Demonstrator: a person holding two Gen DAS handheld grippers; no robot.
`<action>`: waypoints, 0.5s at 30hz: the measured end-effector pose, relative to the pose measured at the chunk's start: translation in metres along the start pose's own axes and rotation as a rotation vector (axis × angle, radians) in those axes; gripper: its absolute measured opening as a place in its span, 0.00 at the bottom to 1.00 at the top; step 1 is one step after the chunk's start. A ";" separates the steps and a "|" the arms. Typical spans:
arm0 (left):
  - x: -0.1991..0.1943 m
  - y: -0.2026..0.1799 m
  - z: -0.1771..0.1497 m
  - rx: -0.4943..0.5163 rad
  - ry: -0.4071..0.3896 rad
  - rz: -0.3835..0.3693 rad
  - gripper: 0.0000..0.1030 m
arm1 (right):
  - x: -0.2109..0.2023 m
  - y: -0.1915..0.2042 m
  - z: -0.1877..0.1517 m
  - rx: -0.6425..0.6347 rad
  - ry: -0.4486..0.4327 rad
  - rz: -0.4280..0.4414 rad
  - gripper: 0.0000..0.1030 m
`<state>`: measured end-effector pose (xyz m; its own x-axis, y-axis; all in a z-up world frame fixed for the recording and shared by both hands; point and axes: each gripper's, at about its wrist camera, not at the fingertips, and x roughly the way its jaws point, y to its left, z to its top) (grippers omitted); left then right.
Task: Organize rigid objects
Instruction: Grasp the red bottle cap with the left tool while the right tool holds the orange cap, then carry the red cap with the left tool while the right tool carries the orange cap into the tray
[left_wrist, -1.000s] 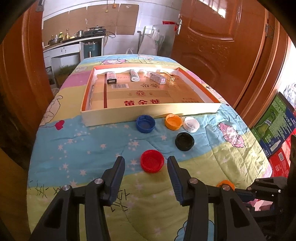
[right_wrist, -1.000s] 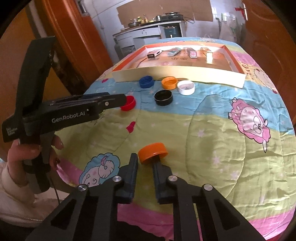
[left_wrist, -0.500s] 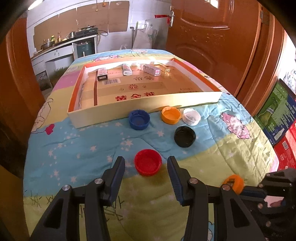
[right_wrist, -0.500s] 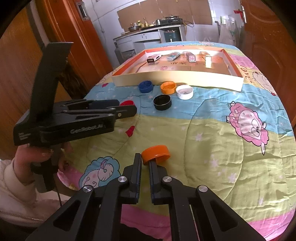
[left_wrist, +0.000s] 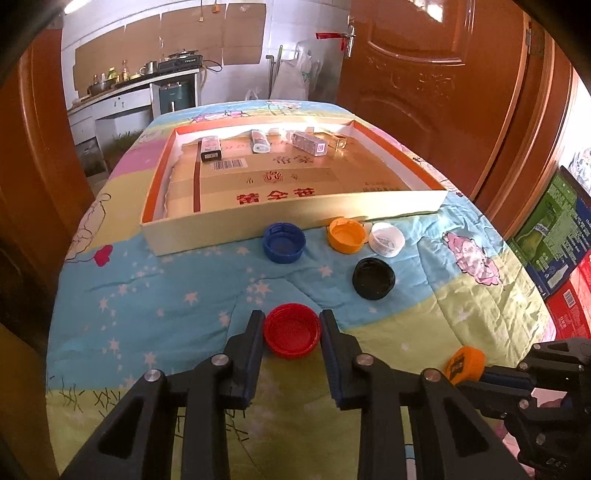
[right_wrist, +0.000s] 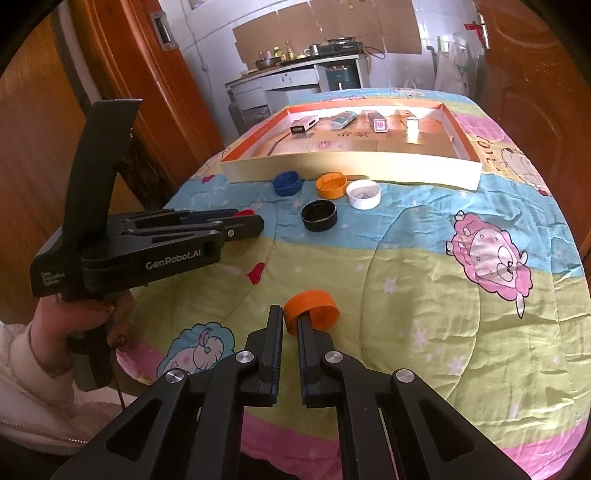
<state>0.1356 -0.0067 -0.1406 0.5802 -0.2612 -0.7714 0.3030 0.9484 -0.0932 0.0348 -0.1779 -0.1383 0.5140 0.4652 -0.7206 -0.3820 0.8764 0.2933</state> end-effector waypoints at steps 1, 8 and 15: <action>-0.002 -0.001 0.001 0.001 -0.003 -0.002 0.29 | 0.000 0.000 0.001 -0.001 -0.002 0.000 0.07; -0.017 -0.002 0.011 -0.012 -0.035 0.015 0.29 | -0.003 0.002 0.009 -0.013 -0.019 0.002 0.07; -0.029 0.002 0.021 -0.042 -0.056 0.056 0.29 | -0.005 0.002 0.020 -0.027 -0.039 0.000 0.07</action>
<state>0.1354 -0.0006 -0.1056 0.6374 -0.2163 -0.7396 0.2380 0.9681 -0.0779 0.0466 -0.1766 -0.1216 0.5433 0.4700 -0.6957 -0.4021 0.8731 0.2758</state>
